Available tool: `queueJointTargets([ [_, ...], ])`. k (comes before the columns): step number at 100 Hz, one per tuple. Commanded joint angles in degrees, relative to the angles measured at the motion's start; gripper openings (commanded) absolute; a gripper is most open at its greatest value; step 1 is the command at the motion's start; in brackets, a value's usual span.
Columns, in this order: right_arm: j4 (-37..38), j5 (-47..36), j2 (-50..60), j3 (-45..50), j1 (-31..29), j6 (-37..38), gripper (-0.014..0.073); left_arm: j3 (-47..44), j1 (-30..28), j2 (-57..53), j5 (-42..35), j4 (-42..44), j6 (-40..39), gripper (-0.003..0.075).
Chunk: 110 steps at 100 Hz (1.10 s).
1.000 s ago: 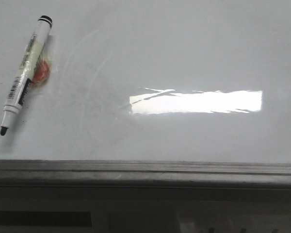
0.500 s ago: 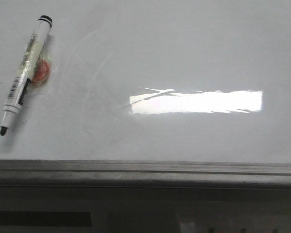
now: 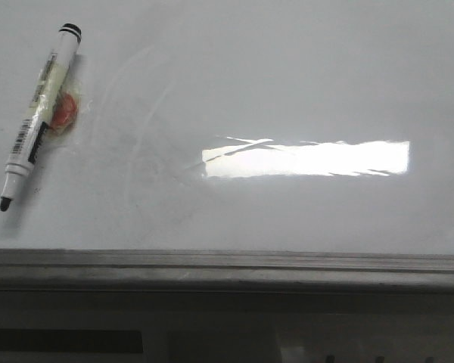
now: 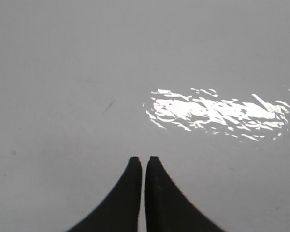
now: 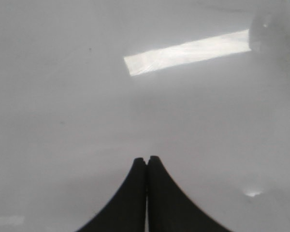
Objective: Write number 6 on whiteboard
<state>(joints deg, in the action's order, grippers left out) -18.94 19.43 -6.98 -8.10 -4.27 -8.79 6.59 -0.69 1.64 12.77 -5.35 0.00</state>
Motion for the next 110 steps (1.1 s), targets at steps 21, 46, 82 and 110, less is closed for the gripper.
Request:
queueJointTargets([
  [21,0.5,0.4,-9.8,-6.4,-0.3,-1.9,-0.0064,7.1,0.2,7.7,1.3,-0.3,3.1,-0.0018],
  [46,0.5,-0.4,-10.4,-6.4,-0.3,-1.9,-0.0064,6.8,0.2,11.1,-1.3,-1.4,3.1,0.0372],
  [82,0.5,-1.4,-10.4,-6.4,-0.3,-1.9,-0.0064,3.9,0.3,15.6,-18.7,-3.3,3.3,0.0447],
  [110,0.5,-2.8,-10.4,-6.4,-0.3,-1.9,-0.0064,7.9,14.7,22.9,-21.6,3.9,3.2,0.0439],
])
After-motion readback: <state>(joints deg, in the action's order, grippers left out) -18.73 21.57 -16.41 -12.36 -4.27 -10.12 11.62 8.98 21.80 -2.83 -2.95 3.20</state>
